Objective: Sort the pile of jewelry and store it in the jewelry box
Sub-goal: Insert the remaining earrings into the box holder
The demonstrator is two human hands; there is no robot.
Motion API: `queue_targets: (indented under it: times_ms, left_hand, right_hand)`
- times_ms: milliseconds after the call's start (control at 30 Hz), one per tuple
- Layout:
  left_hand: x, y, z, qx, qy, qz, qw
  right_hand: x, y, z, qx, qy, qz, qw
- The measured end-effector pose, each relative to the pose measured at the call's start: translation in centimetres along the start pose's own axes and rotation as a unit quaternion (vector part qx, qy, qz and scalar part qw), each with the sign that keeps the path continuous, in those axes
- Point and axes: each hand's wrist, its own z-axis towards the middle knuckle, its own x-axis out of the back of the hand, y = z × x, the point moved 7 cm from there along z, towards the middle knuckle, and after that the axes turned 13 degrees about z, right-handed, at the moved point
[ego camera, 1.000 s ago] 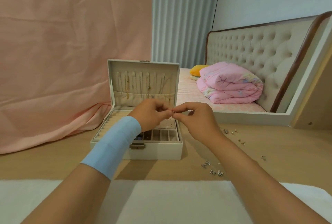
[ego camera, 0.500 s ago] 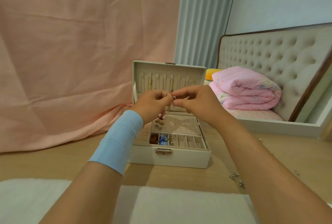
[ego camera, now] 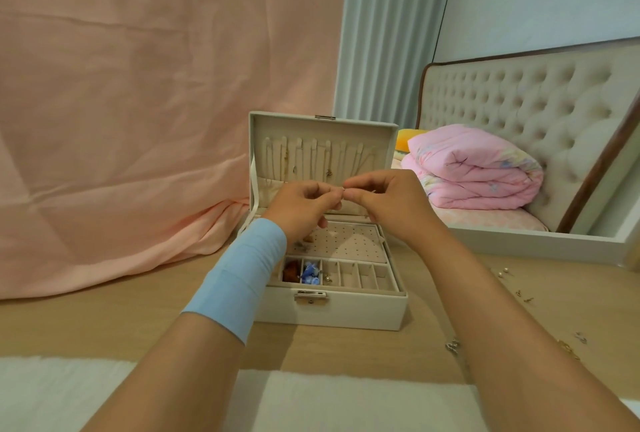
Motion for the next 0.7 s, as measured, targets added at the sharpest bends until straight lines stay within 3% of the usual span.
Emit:
queue_targets:
  times_ms: [133, 267, 533, 700]
  left_hand:
    - [-0.5, 0.1, 0.2, -0.008, 0.018, 0.042, 0.999]
    - [-0.5, -0.1, 0.2, -0.009, 0.021, 0.045, 0.999]
    - [0.8, -0.2, -0.1, 0.003, -0.003, 0.012, 1.0]
    - [2.4, -0.6, 0.0, 0.007, 0.026, -0.001, 1.0]
  right_hand:
    - [2.2, 2.1, 0.4, -0.022, 0.023, -0.113, 0.993]
    - [2.3, 4.5, -0.6, -0.085, -0.018, -0.249, 0.965]
    - [1.7, 4.2, -0.8, -0.05, -0.046, -0.317, 0.946]
    - [1.4, 4.0, -1.0, -0.034, -0.05, -0.335, 0.94]
